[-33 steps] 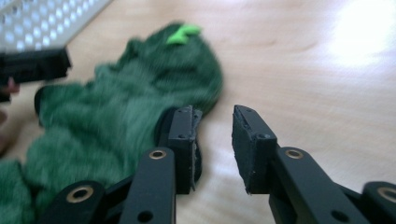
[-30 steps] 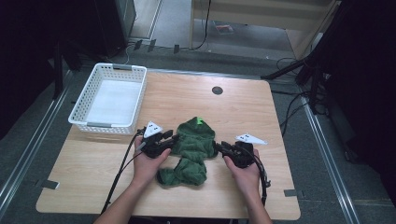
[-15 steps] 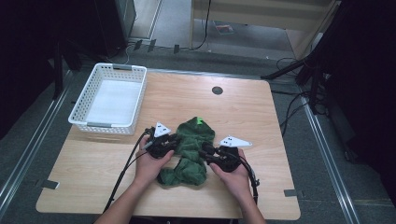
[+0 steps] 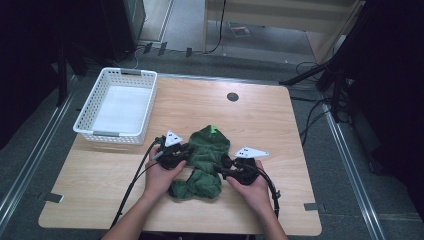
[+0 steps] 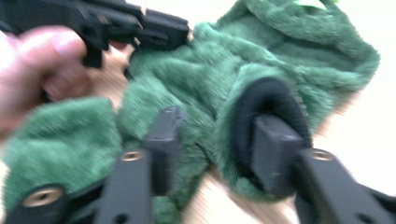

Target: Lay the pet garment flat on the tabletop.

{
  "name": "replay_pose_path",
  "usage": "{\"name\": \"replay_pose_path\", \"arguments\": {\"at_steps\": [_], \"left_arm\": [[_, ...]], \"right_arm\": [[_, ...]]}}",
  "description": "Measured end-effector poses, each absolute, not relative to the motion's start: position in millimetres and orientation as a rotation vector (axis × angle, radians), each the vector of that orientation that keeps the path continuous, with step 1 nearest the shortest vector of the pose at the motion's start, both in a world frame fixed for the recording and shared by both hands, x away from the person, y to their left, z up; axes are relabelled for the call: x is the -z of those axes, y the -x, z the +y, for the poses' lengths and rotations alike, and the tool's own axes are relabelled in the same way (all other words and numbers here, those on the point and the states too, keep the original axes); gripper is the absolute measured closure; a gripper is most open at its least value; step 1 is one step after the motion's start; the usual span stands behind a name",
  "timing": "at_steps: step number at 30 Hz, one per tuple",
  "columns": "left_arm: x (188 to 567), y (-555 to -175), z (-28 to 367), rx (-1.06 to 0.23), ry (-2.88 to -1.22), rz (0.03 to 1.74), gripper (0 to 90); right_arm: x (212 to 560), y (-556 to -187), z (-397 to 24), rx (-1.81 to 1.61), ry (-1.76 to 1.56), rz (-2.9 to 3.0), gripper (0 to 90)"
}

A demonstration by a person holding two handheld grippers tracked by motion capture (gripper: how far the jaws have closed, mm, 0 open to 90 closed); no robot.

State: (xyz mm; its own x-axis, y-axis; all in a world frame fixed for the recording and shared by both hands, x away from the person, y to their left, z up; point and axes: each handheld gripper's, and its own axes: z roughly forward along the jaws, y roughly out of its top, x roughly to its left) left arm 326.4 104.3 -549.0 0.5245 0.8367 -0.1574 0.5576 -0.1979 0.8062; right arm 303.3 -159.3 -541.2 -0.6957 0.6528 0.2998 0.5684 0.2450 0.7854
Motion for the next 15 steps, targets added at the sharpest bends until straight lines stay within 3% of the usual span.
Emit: {"name": "replay_pose_path", "arguments": {"at_steps": [2, 3, 6, 10, 13, 15], "left_arm": [[549.1, -326.6, 104.3, -0.400, -1.883, 1.151, 74.0], [549.1, -326.7, 104.3, -0.401, -1.880, 1.156, 74.1], [549.2, -327.1, 104.6, -0.403, -1.877, 1.168, 74.2], [549.0, -327.1, 104.2, -0.411, -1.885, 1.175, 74.8], [549.3, -328.0, 103.9, -0.416, -1.890, 1.194, 76.4], [549.3, -328.5, 104.4, -0.409, -1.890, 1.194, 76.1]], "right_arm": [[542.1, -304.7, -160.1, -1.467, -1.230, 2.384, 68.4], [541.7, -305.4, -160.9, -1.428, -1.258, 2.354, 77.2], [539.5, -308.6, -171.4, -1.365, -1.392, 2.284, 81.9], [537.9, -306.8, -191.1, -1.390, -1.678, 2.224, 83.5], [535.1, -303.5, -198.7, -1.280, -1.718, 2.205, 82.6], [532.8, -302.8, -203.1, -1.223, -1.717, 2.215, 74.5]]}}
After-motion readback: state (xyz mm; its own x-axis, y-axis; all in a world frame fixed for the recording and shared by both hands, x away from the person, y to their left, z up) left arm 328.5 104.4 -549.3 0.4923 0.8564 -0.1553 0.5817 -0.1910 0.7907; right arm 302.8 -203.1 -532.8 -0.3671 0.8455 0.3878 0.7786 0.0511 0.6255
